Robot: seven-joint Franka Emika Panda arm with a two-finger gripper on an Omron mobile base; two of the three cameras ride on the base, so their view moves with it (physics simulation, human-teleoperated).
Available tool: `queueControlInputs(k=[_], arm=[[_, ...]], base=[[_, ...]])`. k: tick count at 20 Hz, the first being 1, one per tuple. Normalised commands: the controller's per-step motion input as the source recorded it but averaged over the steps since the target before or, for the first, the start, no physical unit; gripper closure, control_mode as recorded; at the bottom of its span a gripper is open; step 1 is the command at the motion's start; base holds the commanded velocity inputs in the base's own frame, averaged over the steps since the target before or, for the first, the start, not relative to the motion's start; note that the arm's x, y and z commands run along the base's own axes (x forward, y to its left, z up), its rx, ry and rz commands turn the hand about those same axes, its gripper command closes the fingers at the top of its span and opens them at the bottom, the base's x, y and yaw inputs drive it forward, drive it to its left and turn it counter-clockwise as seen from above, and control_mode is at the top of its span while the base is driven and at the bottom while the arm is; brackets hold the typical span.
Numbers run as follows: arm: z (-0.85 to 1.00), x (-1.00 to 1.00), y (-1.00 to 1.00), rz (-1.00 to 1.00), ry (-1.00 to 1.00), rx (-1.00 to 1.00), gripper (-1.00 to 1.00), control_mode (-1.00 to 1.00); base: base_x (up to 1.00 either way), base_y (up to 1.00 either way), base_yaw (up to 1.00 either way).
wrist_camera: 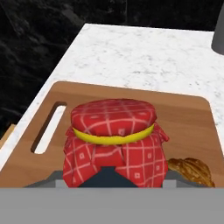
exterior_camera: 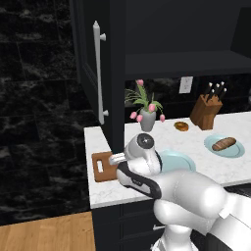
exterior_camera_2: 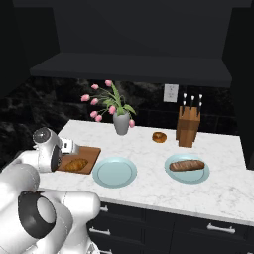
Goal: From the different types of pastries on the counter, select a croissant and place it on the cutting board. Then retrieve a jar of jam from the cabinet and place it alongside the croissant on the cutting board.
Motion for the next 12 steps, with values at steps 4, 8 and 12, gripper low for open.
queueControlInputs(k=[4, 8, 12], arm=[[-0.4, 0.08, 0.01, 0.0, 0.0, 0.0, 1.0, -1.0], [-0.36, 0.09, 0.0, 0.0, 0.0, 0.0, 1.0, -1.0], [-0.27, 0.04, 0.0, 0.0, 0.0, 0.0, 1.0, -1.0]], base=[[0.0, 0.0, 0.0], [0.0, 0.0, 0.0], [0.0, 0.0, 0.0]])
